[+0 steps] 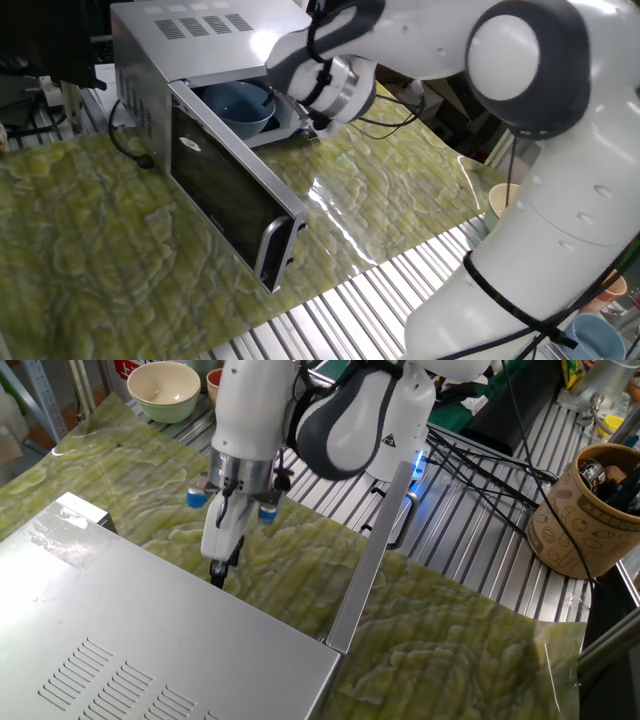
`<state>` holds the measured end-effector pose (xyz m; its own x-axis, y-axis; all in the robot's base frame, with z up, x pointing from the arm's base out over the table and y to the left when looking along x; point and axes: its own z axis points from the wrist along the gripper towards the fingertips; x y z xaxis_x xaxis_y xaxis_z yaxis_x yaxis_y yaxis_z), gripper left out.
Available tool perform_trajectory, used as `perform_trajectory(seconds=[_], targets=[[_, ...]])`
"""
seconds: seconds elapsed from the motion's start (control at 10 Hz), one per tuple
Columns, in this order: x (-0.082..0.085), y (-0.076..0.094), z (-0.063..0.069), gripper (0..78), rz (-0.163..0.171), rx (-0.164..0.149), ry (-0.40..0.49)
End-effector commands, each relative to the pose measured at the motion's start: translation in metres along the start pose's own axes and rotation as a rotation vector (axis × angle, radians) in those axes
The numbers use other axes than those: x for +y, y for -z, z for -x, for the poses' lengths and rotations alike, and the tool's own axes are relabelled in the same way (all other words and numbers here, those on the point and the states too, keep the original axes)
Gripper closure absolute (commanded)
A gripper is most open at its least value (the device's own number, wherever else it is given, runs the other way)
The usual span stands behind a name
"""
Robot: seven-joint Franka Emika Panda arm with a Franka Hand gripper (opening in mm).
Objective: Put the bowl into the microwave
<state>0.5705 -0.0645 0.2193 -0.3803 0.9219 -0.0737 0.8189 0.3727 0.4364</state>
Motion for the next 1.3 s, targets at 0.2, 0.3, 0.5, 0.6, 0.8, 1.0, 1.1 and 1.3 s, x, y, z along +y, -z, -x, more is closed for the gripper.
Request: perform_trajectory(seconds=[0.2, 0.3, 0.5, 0.6, 0.8, 1.0, 1.1, 1.3], targets=[[-0.004, 0.007, 0.002, 0.1, 0.014, 0.029, -0.016], [-0.008, 0.012, 0.004, 0.1, 0.020, 0.044, -0.016], [-0.016, 0.020, 0.006, 0.1, 0.019, 0.066, 0.000], [-0.021, 0.026, 0.007, 0.1, 0.026, 0.092, 0.013], [-0.027, 0.029, 0.005, 0.1, 0.016, 0.102, 0.010], [-0.034, 0.032, 0.001, 0.1, -0.023, 0.099, 0.024], [-0.039, 0.037, 0.003, 0.1, -0.026, 0.103, 0.048], [-0.050, 0.045, 0.005, 0.1, -0.055, 0.130, 0.140]])
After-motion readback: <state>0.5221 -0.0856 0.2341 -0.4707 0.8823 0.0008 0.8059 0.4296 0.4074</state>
